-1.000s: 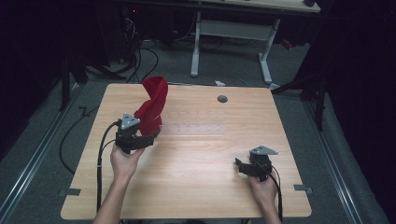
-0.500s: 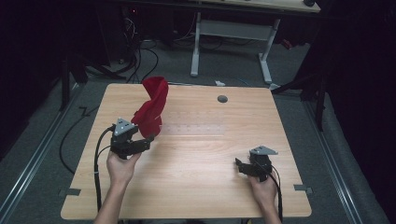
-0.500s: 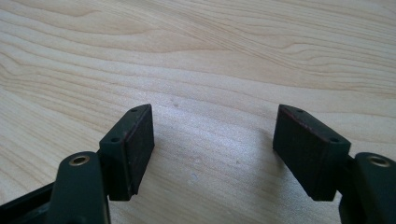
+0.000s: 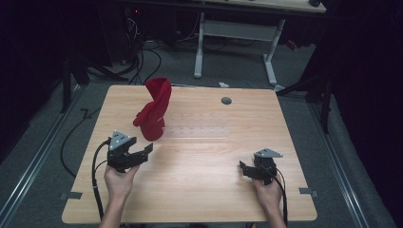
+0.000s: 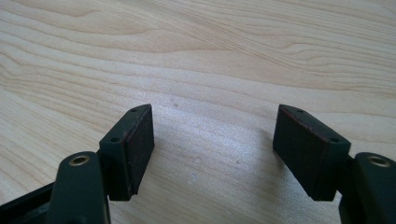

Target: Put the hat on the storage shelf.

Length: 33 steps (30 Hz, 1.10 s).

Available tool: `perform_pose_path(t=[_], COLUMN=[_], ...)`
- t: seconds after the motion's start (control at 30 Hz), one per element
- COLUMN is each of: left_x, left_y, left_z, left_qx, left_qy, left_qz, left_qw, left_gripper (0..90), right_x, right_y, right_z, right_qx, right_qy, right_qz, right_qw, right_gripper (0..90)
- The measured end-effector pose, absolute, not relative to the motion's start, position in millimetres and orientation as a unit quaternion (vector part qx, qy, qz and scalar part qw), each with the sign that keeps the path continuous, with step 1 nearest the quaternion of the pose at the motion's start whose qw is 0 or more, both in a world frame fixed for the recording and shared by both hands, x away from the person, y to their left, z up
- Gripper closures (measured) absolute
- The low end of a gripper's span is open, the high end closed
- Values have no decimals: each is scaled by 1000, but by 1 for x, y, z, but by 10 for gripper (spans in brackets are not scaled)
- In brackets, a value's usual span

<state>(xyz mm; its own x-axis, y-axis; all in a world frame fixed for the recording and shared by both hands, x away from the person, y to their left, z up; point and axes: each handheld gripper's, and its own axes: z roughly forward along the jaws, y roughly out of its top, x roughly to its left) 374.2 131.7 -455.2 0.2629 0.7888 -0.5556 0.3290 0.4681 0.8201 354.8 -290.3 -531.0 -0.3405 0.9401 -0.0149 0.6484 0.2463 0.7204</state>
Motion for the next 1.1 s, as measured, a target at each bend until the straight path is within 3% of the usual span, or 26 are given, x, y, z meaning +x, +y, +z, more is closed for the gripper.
perform_pose_path(t=[0.47,1.1], left_x=[364,369], left_y=[139,150], left_z=[-479,-524], left_qx=[484,497], left_qy=[600,629], left_qz=[166,193], left_qw=[615,566], left_gripper=[314,338], right_x=[355,355], right_y=[-290,-290], right_z=[-531,-531], right_qx=[526,526], right_qy=[755,755], right_qz=[316,316], right_qw=[230,230], right_gripper=[295,294])
